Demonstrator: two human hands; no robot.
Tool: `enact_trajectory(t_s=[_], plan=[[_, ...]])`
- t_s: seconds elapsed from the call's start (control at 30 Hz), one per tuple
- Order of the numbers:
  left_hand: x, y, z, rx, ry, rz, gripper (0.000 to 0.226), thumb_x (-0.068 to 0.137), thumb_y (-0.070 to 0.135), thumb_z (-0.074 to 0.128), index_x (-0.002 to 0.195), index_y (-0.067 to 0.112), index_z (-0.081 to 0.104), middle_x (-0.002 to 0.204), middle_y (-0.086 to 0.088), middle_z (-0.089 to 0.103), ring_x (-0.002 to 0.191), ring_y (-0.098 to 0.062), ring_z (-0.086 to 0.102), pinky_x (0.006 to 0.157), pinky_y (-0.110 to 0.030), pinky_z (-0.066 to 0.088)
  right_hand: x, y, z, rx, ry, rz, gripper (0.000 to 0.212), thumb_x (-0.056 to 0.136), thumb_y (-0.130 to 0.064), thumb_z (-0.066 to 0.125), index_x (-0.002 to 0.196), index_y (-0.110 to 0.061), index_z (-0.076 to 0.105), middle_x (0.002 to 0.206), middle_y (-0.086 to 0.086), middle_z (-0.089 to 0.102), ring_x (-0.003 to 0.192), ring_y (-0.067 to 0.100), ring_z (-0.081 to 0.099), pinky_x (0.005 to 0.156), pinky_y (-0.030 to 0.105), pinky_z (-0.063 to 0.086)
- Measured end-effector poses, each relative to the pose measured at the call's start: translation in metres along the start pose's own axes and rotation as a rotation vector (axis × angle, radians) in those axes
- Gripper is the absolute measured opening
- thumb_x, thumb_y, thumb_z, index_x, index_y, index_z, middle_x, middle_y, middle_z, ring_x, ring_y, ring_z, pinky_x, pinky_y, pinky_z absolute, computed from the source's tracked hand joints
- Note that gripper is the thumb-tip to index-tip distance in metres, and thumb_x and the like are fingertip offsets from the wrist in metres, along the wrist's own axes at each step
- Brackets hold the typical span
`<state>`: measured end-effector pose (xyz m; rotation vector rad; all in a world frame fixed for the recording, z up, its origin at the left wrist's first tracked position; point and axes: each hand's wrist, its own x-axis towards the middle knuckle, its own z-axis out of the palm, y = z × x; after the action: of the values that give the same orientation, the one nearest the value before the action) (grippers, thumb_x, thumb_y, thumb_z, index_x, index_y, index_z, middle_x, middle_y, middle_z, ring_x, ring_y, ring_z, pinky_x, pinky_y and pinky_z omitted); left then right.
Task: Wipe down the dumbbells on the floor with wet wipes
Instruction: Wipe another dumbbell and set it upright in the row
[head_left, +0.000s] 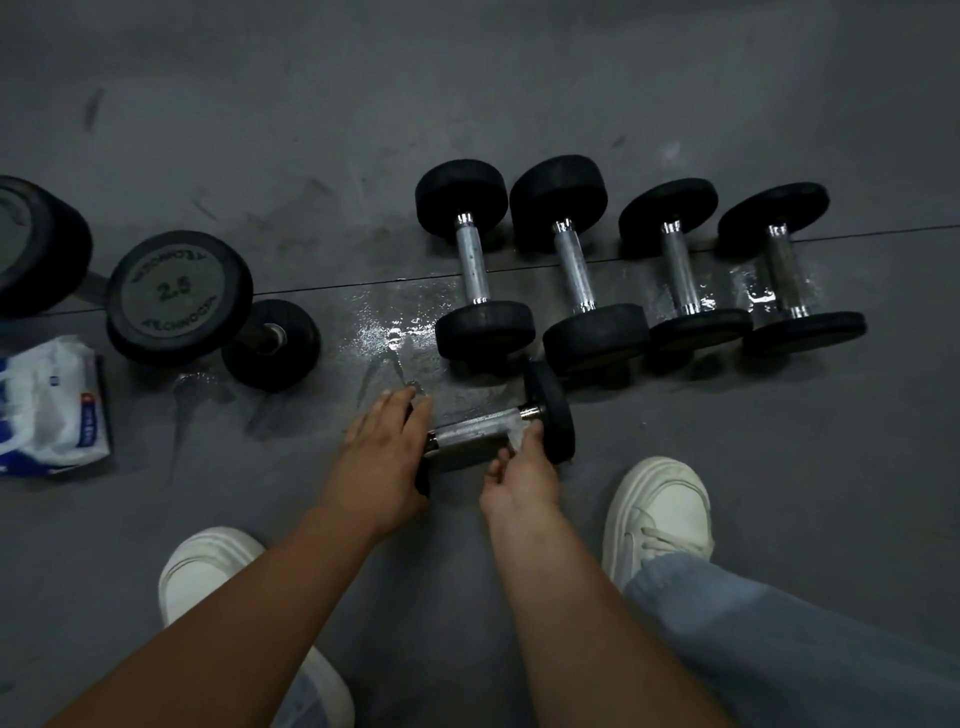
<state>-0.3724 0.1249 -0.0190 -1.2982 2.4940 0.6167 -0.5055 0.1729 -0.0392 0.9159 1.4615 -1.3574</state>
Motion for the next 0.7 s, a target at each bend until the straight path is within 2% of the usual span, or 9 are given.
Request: enact_trajectory(t_s=[0.07,0.1,0.2,0.33,0.5,0.6,0.7], plan=[[0.002,0.0,-0.001,0.01,-0.011,-0.003,0.101,0.063,0.036,0.076,0.15,0.015,0.03,0.155,-0.009,0.027,0.144,-0.032,0.027,0.116,-0.044,0.028,0.002,-0.002,0.004,0.065,-0.038,0.045,0.036,0.094,-0.046,0.055,0.114,-0.016,0.061,0.089,-0.001,0.056,0.069,0.005,0.048,0.043,0.015,0.034],[0.002,0.0,-0.002,0.011,-0.014,-0.004,0.101,0.064,0.037,0.075,0.151,0.016,0.029,0.155,-0.009,0.026,0.145,-0.032,0.026,0.116,-0.044,0.028,0.002,-0.004,0.005,0.085,-0.046,0.048,0.034,0.094,-0.045,0.055,0.112,-0.017,0.062,0.088,-0.001,0.056,0.07,0.005,0.047,0.042,0.014,0.033],[0.001,0.0,-0.002,0.003,-0.01,-0.001,0.101,0.061,0.038,0.074,0.149,0.014,0.032,0.154,-0.01,0.028,0.143,-0.034,0.029,0.115,-0.047,0.031,0.002,-0.006,-0.001,0.117,-0.041,0.085,0.019,0.098,-0.034,0.052,0.09,-0.018,0.06,0.079,0.0,0.049,0.06,0.005,0.04,0.043,0.014,0.031],[-0.001,0.001,0.0,0.01,-0.003,0.007,0.105,0.055,0.033,0.08,0.147,0.012,0.035,0.152,-0.012,0.03,0.141,-0.036,0.031,0.113,-0.049,0.033,0.006,-0.017,0.002,0.336,-0.12,0.242,0.023,0.096,-0.015,0.044,0.075,-0.019,0.052,0.069,-0.002,0.044,0.059,0.009,0.038,0.055,0.02,0.031],[0.0,0.001,-0.001,0.0,-0.008,0.002,0.106,0.055,0.033,0.08,0.148,0.014,0.033,0.153,-0.01,0.029,0.143,-0.034,0.029,0.115,-0.047,0.03,-0.005,-0.016,-0.012,0.454,-0.194,0.325,0.018,0.091,-0.004,0.04,0.081,-0.013,0.051,0.069,0.002,0.045,0.059,0.012,0.039,0.06,0.022,0.03],[0.001,0.0,-0.001,0.005,-0.013,0.0,0.105,0.056,0.033,0.079,0.149,0.014,0.032,0.153,-0.01,0.029,0.143,-0.034,0.029,0.115,-0.047,0.03,-0.004,-0.022,-0.007,0.487,-0.179,0.337,0.026,0.093,0.002,0.036,0.073,-0.013,0.043,0.059,0.0,0.038,0.053,0.009,0.031,0.057,0.019,0.027],[0.001,0.0,-0.003,-0.004,-0.016,-0.001,0.107,0.056,0.034,0.081,0.149,0.015,0.031,0.154,-0.01,0.028,0.143,-0.033,0.028,0.116,-0.046,0.029,-0.005,-0.022,-0.008,0.459,-0.169,0.283,0.03,0.088,0.012,0.034,0.072,-0.011,0.043,0.066,0.0,0.034,0.056,0.009,0.028,0.053,0.018,0.026]])
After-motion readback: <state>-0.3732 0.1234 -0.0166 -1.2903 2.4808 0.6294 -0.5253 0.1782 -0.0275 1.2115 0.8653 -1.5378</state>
